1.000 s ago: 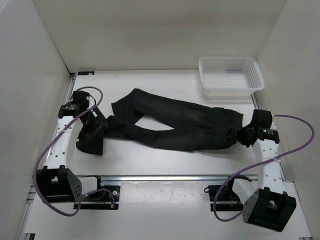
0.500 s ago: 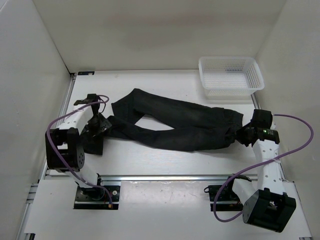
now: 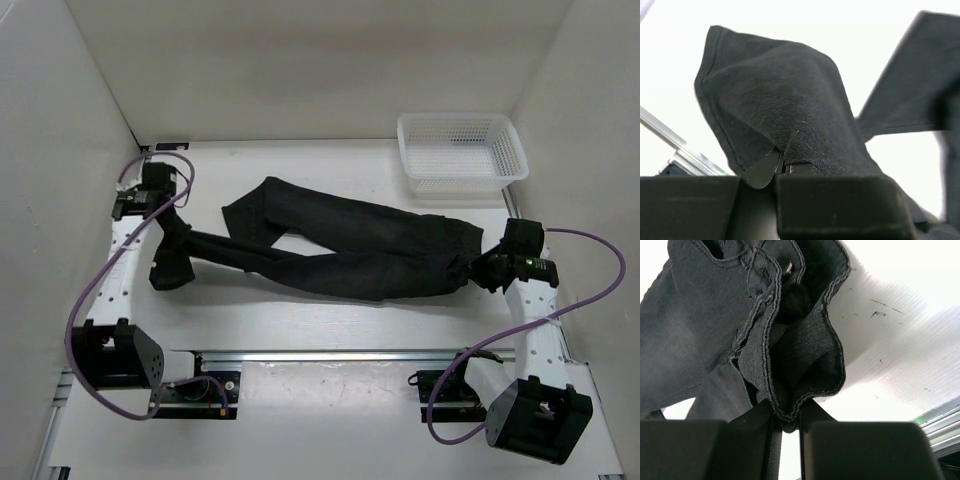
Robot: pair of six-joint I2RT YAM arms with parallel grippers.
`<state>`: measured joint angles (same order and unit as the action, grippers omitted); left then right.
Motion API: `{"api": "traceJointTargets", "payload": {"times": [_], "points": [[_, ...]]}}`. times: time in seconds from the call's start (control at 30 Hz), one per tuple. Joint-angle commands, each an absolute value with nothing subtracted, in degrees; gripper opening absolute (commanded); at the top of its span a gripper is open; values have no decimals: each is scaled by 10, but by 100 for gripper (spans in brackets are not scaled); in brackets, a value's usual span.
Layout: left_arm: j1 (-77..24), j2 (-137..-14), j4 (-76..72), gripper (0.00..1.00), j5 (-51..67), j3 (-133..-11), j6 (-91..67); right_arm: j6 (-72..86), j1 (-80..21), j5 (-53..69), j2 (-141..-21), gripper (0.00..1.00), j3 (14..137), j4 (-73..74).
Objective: Fold and stack the trousers
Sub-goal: Flatten the trousers out
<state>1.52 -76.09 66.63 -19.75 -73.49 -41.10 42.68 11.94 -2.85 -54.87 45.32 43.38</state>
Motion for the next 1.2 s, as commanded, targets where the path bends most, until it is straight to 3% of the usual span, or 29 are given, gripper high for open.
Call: {"api": "traceJointTargets", "payload": {"times": [0.0, 0.1, 0.13, 0.17, 0.2, 0.23, 0.3, 0.37, 0.47, 0.5, 0.53, 0.57, 0.6, 0.63, 0.73, 0.77, 0.83, 0.87, 1.03, 1.17], "points": [[22, -740, 731, 10, -215, -818, -380, 423, 120, -24, -549, 0, 476, 417], [22, -771, 731, 14, -200, -904, -315, 423, 120, -29, -549, 0, 476, 417], [22, -795, 731, 25, -200, -949, -302, 423, 120, -29, -549, 0, 476, 411], [22, -825, 731, 47, -193, -975, -296, 423, 120, -29, -549, 0, 470, 411], [22, -902, 731, 85, -193, -1005, -296, 423, 120, -29, -555, 0, 470, 406], [32, -948, 726, 100, -193, -1079, -282, 423, 120, -29, -555, 0, 470, 406], [46, -1110, 795, 100, -176, -1202, -281, 423, 120, -29, -555, 0, 465, 401], [46, -1182, 866, 100, -176, -1369, -293, 423, 120, -34, -555, 0, 465, 401], [52, -1126, 819, 100, -157, -1299, -293, 411, 120, -40, -541, 0, 465, 407], [57, -1102, 800, 92, -144, -1264, -285, 410, 120, -40, -534, 0, 458, 407], [57, -1055, 762, 78, -136, -1226, -285, 410, 120, -46, -534, 0, 453, 407], [64, -1031, 745, 54, -130, -1149, -285, 410, 120, -46, -534, 0, 453, 407], [72, -1008, 731, 11, -130, -1107, -285, 405, 120, -46, -541, 0, 453, 407], [72, -969, 716, 10, -130, -1067, -285, 405, 120, -40, -541, 0, 453, 407], [78, -909, 672, 13, -85, -921, -279, 405, 120, -33, -541, 0, 453, 407], [78, -897, 665, 26, -77, -889, -279, 405, 120, -33, -541, 0, 453, 402], [70, -882, 643, 71, -59, -815, -279, 405, 120, -27, -541, 0, 453, 402], [64, -877, 643, 100, -70, -795, -285, 399, 120, -27, -547, 0, 453, 402], [59, -870, 596, 95, -51, -695, -311, 399, 120, -27, -548, 0, 453, 402], [59, -920, 583, 91, -85, -688, -324, 399, 120, -22, -548, 0, 453, 396]]}}
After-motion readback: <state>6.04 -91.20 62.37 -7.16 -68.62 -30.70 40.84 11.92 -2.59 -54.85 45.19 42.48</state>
